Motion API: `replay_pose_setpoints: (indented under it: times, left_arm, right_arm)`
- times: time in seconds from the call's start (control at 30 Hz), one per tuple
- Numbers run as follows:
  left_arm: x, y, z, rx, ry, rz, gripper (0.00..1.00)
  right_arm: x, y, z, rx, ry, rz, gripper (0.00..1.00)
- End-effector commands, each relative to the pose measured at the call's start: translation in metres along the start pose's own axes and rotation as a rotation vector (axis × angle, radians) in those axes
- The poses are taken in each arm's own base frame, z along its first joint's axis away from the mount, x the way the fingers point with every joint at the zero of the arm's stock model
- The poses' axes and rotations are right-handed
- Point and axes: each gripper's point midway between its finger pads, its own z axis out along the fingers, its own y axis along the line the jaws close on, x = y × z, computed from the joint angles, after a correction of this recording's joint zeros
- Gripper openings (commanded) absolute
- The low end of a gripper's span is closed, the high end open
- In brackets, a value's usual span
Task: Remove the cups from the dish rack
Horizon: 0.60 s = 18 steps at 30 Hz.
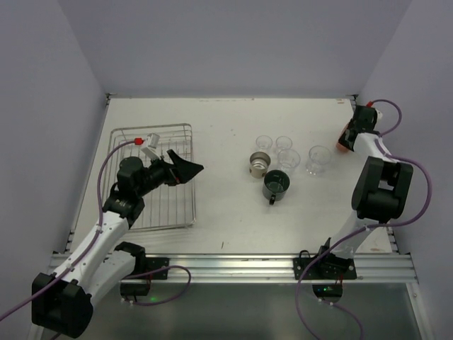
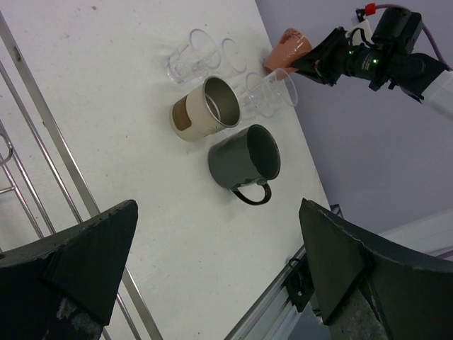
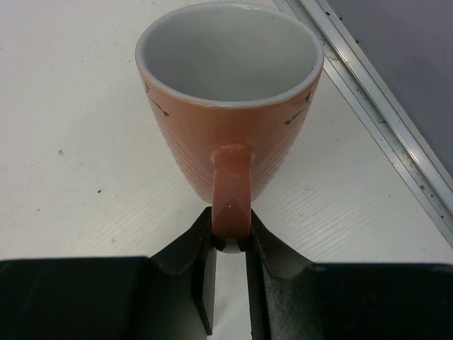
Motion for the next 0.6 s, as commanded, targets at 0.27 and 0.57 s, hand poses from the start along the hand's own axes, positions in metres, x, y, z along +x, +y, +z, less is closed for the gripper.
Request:
replay_pose_setpoints:
  times: [0.27, 0.57]
  left_arm:
    - [0.005, -0.004, -0.001, 0.019, 0.003, 0.048, 1.0]
    - [0.01, -0.009, -0.006, 0.04, 0.005, 0.044, 1.0]
  right_arm:
    - [-0.039, 0.009, -0.006, 0.041, -0.105, -0.044, 0.0]
    - [-0.007, 0.006, -0.006, 0.081, -0.004, -0.066, 0.0]
